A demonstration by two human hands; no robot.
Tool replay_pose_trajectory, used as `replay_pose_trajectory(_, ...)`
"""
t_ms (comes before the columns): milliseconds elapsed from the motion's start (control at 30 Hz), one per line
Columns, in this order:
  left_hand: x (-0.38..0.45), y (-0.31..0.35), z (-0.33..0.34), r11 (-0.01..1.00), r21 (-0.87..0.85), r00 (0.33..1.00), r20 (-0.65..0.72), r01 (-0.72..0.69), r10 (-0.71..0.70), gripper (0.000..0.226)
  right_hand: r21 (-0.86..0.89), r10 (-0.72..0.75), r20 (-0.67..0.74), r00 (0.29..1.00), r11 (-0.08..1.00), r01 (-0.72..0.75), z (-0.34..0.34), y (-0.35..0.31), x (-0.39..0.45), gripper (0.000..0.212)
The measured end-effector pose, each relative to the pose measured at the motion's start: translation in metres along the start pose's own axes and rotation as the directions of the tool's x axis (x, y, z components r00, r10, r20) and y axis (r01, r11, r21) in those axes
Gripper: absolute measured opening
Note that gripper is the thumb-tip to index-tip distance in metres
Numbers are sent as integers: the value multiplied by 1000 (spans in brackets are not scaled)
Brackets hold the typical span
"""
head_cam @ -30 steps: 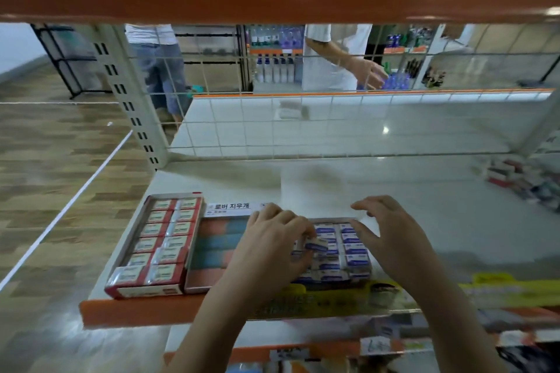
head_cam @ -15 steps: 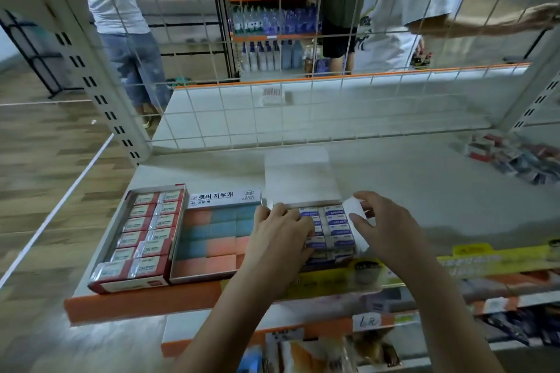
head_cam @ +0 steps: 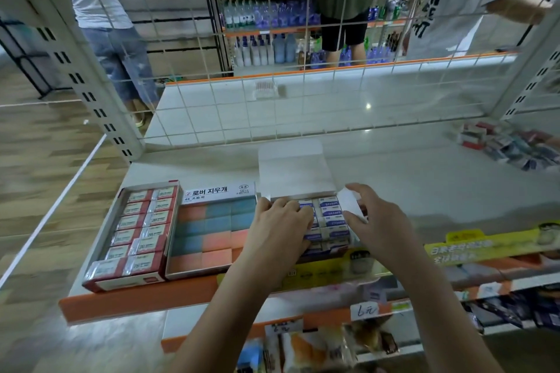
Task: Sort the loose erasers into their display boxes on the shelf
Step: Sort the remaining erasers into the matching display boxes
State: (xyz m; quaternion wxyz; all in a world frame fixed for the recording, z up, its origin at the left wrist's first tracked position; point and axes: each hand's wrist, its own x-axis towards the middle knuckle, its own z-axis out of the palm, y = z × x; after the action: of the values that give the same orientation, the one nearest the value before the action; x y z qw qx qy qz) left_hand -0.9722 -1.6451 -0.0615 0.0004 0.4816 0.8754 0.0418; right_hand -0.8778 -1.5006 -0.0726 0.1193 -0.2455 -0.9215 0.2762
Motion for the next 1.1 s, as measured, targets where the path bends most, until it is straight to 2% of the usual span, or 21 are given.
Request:
replay_pose_trajectory(267,9,-7,-6,998,-8,990,128,-56,56,26,88,-33,68,997,996,27,-1,12,-6,54)
replay_pose_trajectory(400,22,-9,-16,996,-61,978,197,-58,68,27,164,-14,56,998,986,4,-9,24,-12,55)
replay_pose_trajectory(467,30,-4,-23,996,-70,984,165,-48,60,28,194,-5,42,999,981,-3,-16,34,-14,53)
replay_pose_trajectory(567,46,17,-36,998,-47,998,34,-50,52,28,219,-1,15,1000,976,-2,-35,54,-16,49)
replay_pose_trajectory(700,78,70,-48,992,-82,992,-84,-96,89,31,189,28,-82,996,982,-12,-71,94,-9,42)
replay_pose_trajectory(800,109,121,-45,974,-155,981,-127,-165,146,31,132,54,-105,993,990,-40,-103,133,-5,41)
replay_pose_trajectory(900,145,178,-30,946,-224,970,-108,-235,216,28,100,96,-108,989,991,-86,-136,179,-3,41)
replay_pose_trajectory(1100,207,289,15,914,-97,918,7,-393,395,29,23,200,-88,976,980,-199,-186,274,0,38)
